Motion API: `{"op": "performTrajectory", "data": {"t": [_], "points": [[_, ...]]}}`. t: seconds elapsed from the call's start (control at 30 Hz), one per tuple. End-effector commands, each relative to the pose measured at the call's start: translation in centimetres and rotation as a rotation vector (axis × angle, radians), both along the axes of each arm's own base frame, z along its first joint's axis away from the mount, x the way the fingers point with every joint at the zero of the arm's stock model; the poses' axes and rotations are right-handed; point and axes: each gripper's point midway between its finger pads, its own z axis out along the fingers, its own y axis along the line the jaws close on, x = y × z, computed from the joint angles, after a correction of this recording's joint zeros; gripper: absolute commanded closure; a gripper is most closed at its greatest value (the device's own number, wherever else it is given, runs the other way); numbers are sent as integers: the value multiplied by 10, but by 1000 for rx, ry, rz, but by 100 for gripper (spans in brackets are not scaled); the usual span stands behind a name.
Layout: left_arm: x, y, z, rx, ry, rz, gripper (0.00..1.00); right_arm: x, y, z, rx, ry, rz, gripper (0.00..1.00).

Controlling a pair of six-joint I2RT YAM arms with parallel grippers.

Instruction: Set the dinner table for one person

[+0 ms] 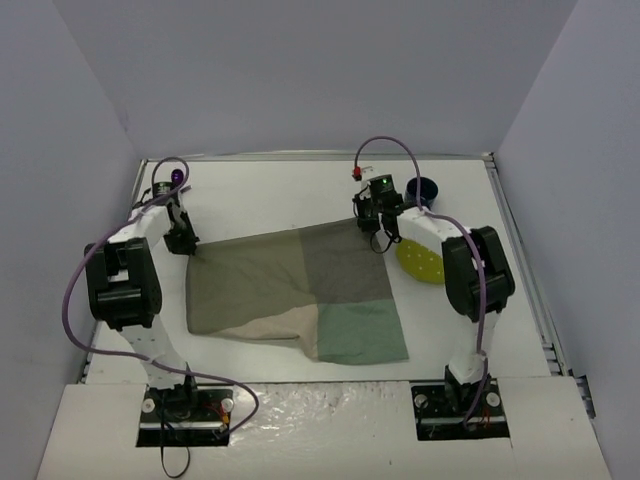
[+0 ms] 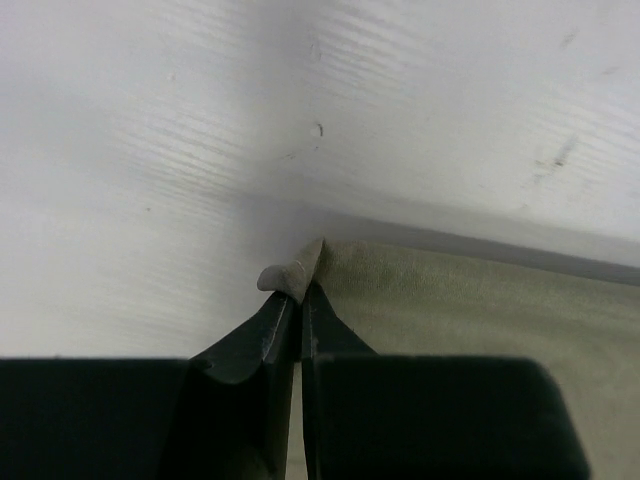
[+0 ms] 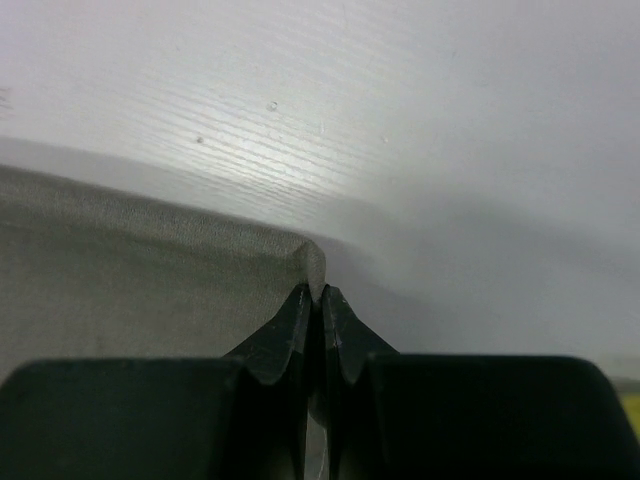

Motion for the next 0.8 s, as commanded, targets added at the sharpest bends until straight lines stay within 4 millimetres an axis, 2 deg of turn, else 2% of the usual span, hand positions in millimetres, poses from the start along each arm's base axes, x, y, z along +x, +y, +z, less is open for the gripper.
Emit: {"op": "performTrajectory", "data": {"t": [0.0, 0.07, 0.17, 0.23, 0.33, 0.4, 0.5, 0.57, 0.7, 0.77], "points": [[28, 19, 159, 162, -380, -46, 100, 6, -2, 126, 69, -280, -77, 100], [28, 21, 219, 204, -511, -49, 100, -7, -4, 162, 85, -349, -94, 100], [21, 22, 286, 252, -658, -61, 100, -27, -8, 212, 109, -454, -123, 100], [9, 21, 326, 280, -739, -68, 100, -42, -9, 237, 134, -503, -125, 100], [-9, 23, 374, 332, -837, -65, 100, -68, -7, 269, 176, -560, -95, 100], [-27, 26, 407, 378, -912, -49, 100, -88, 7, 282, 198, -582, -29, 100], [-53, 31, 441, 451, -981, -35, 100, -118, 22, 299, 243, -599, 67, 100], [-77, 33, 464, 497, -1039, -19, 100, -140, 40, 307, 292, -594, 170, 100], [-116, 46, 499, 643, -1086, 15, 100, -183, 75, 321, 385, -571, 364, 100], [-124, 51, 503, 681, -1070, 23, 100, -201, 90, 324, 417, -551, 440, 100]]}}
